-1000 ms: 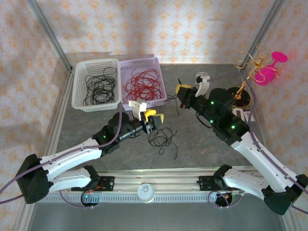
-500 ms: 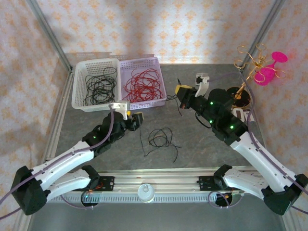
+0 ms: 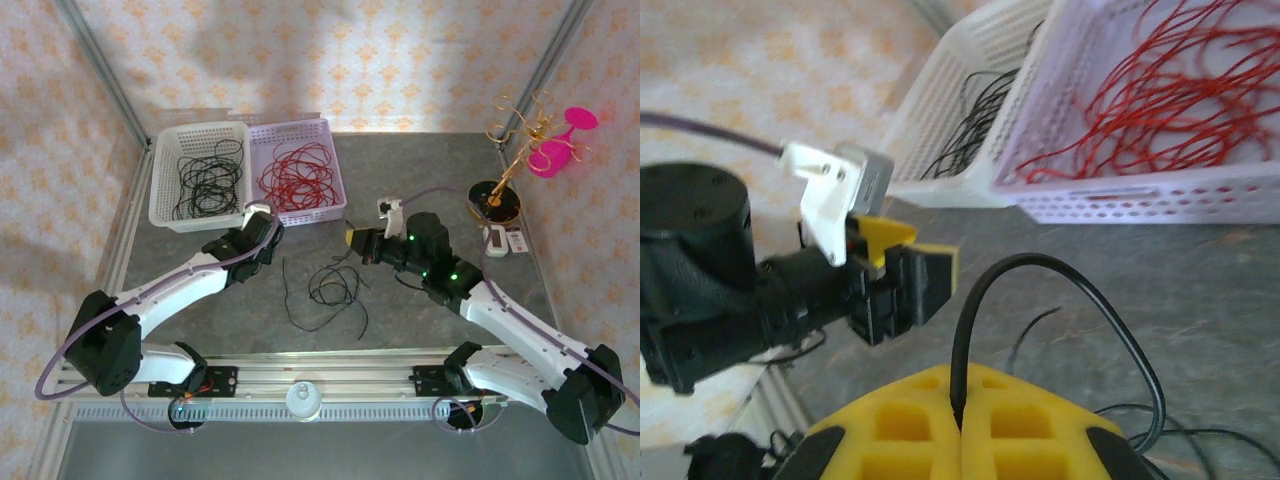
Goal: Untangle the cables
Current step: Pass the cable.
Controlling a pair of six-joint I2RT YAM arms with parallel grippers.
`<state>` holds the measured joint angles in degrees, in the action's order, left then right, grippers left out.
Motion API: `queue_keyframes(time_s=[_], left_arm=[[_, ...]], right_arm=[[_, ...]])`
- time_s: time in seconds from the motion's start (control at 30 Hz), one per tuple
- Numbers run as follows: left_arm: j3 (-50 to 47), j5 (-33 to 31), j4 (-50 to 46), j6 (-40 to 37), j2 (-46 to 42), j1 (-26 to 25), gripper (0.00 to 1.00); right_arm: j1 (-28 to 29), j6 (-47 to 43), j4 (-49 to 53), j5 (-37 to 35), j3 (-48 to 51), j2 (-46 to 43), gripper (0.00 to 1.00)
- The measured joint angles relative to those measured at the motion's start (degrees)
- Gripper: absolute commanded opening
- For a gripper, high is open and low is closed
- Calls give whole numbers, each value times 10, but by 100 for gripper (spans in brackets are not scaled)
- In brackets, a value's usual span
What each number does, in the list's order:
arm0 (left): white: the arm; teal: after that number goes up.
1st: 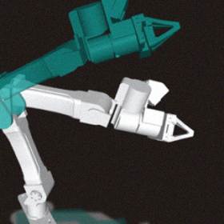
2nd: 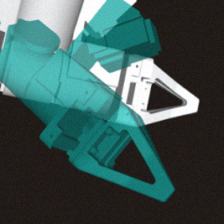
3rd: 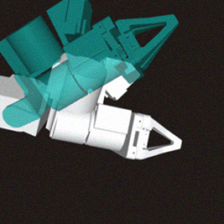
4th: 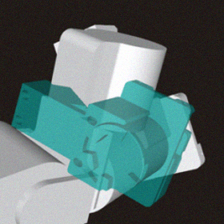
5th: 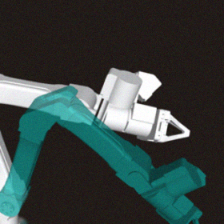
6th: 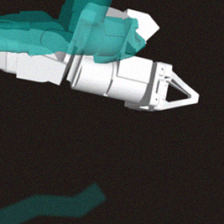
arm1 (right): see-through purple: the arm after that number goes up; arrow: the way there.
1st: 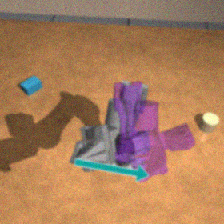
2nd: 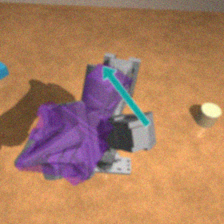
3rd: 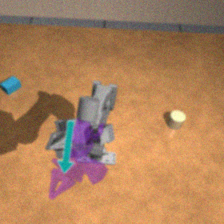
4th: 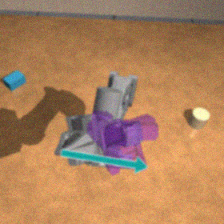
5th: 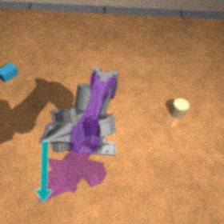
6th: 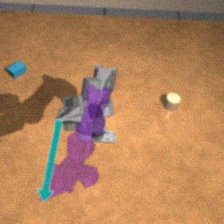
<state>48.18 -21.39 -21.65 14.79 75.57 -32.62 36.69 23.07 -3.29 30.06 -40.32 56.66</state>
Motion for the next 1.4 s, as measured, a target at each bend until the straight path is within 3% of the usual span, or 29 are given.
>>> queue_keyframes(time_s=[0.17,0.27,0.37,0.57,0.7,0.9,1.2,1.4], left_arm=[[2,3,-1,-8,-33,1,69],[16,11,1,-16,-59,6,63],[16,76,28,-29,-107,11,57],[-22,289,163,-24,-176,1,57],[-80,356,240,10,-181,-36,56],[-145,359,335,76,-197,-98,64],[-200,303,472,148,-204,-132,58],[-201,264,507,170,-174,-135,56]], right_arm=[[35,4,-37,25,25,17,0],[37,3,-45,23,25,18,0],[36,3,-49,23,20,18,0],[5,25,-63,23,-12,30,0],[-7,58,-70,10,-19,31,0],[-6,103,-75,-18,-31,31,0],[-6,140,-93,-27,-36,31,0],[-6,146,-96,-27,-36,31,0]])
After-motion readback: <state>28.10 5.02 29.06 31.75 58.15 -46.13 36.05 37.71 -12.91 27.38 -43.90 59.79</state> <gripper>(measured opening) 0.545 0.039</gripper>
